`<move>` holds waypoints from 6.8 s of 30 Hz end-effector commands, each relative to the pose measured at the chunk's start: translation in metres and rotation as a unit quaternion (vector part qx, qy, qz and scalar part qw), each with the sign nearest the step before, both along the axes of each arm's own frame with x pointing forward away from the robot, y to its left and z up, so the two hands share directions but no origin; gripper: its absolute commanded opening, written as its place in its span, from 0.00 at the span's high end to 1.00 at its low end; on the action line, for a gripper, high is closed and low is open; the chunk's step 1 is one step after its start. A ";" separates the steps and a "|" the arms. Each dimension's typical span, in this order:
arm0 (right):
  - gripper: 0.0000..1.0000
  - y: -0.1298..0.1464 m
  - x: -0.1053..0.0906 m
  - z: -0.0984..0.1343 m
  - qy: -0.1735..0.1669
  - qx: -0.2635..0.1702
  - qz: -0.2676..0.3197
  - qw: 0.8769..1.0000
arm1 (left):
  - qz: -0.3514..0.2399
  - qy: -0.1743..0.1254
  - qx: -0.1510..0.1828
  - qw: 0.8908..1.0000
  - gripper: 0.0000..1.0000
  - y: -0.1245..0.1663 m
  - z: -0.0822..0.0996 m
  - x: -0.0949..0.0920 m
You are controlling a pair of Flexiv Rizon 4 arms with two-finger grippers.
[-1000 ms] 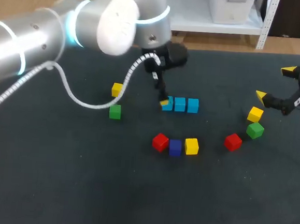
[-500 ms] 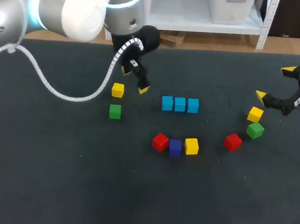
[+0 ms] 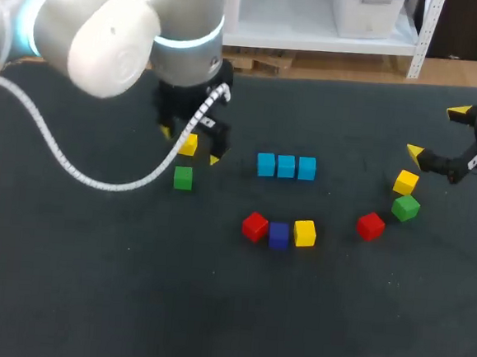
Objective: Place the blue cubes, place green cubes on the blue cubes, place the yellow cubes on the green cubes, then place the red cubes on the yellow cubes, and place purple cube on the red cubes.
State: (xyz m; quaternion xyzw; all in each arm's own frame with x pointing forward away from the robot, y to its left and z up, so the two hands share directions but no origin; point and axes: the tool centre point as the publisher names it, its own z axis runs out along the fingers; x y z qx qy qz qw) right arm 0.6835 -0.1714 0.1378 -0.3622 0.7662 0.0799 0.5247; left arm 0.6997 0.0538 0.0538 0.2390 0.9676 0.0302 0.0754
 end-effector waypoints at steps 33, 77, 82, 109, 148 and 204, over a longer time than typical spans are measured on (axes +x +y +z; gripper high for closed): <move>0.00 0.001 0.000 0.000 0.000 -0.001 -0.001 1.000 | 0.140 0.060 -0.022 0.988 0.56 0.004 -0.053 -0.018; 0.00 0.001 0.000 0.000 0.000 -0.001 -0.001 1.000 | -0.425 0.025 -0.033 0.904 1.00 -0.075 0.023 0.035; 0.00 0.001 0.000 0.000 0.000 -0.001 -0.001 1.000 | -0.430 0.045 -0.003 0.902 1.00 -0.086 0.017 0.046; 0.00 0.001 0.000 0.000 0.000 -0.001 -0.001 1.000 | -0.540 0.048 0.015 0.840 1.00 -0.124 -0.008 0.060; 0.00 0.001 0.000 0.000 0.000 -0.001 -0.001 1.000 | -0.542 0.069 0.006 0.838 1.00 -0.128 -0.027 0.047; 0.00 0.001 0.000 0.000 0.000 -0.001 -0.001 1.000 | -0.504 0.035 -0.009 0.863 0.00 -0.127 0.003 0.045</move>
